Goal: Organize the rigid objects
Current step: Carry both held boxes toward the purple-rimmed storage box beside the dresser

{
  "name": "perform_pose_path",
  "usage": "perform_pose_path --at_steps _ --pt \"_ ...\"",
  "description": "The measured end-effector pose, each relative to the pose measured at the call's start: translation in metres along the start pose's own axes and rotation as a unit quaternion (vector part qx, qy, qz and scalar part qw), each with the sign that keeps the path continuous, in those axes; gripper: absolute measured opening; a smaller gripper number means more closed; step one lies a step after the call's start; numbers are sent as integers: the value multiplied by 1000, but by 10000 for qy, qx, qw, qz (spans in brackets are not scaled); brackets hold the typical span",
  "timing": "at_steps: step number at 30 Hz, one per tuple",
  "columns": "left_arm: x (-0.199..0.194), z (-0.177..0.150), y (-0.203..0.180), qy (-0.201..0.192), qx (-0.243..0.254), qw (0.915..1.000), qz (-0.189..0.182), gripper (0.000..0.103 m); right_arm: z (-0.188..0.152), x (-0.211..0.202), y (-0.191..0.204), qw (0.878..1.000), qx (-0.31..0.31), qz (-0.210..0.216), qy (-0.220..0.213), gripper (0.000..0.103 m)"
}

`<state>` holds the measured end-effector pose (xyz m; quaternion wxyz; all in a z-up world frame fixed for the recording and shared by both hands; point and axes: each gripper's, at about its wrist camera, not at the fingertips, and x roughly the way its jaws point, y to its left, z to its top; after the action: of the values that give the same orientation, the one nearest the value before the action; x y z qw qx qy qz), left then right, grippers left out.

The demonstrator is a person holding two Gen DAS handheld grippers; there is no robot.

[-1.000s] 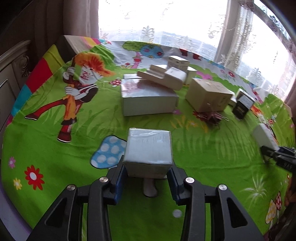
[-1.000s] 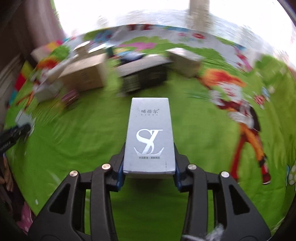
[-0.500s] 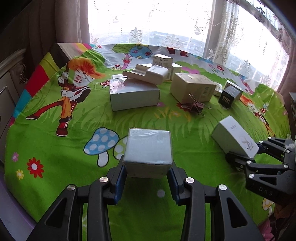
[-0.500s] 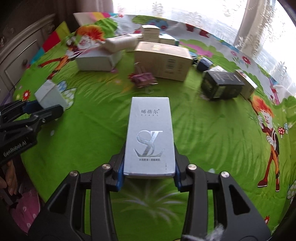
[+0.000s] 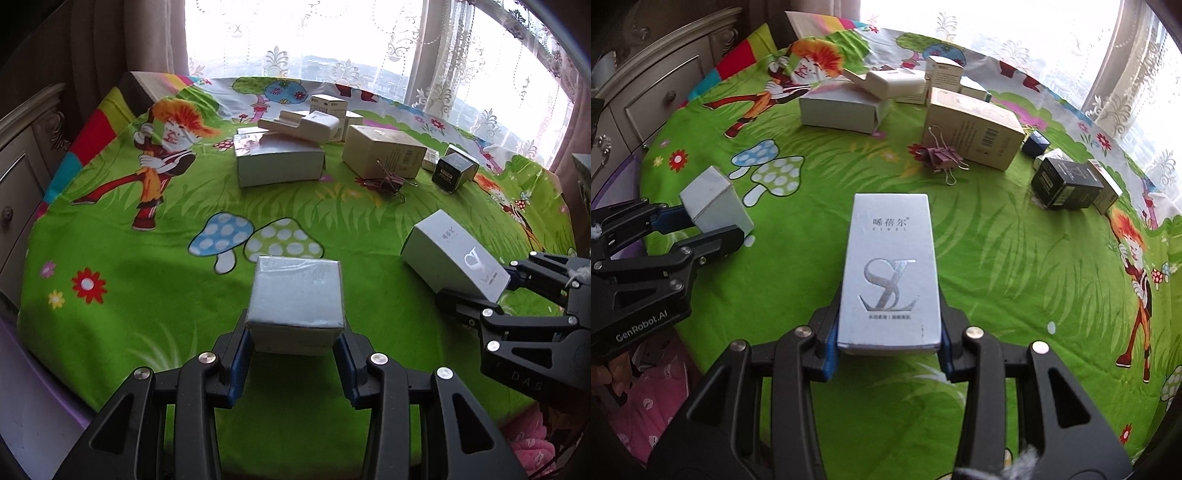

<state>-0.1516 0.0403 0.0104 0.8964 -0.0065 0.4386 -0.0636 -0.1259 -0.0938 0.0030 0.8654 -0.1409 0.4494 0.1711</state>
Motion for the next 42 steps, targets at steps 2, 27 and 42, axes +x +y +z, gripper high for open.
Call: perform_pose_path --at_steps 2,27,42 --pt "-3 -2 4 17 -44 10000 -3 42 1 -2 3 10000 -54 11 -15 45" --pt "-73 -21 48 -306 -520 9976 332 42 16 -39 52 9971 -641 280 -301 46" --pt "-145 -62 127 -652 -1511 9830 811 42 31 -72 171 9647 -2062 1565 -488 45"
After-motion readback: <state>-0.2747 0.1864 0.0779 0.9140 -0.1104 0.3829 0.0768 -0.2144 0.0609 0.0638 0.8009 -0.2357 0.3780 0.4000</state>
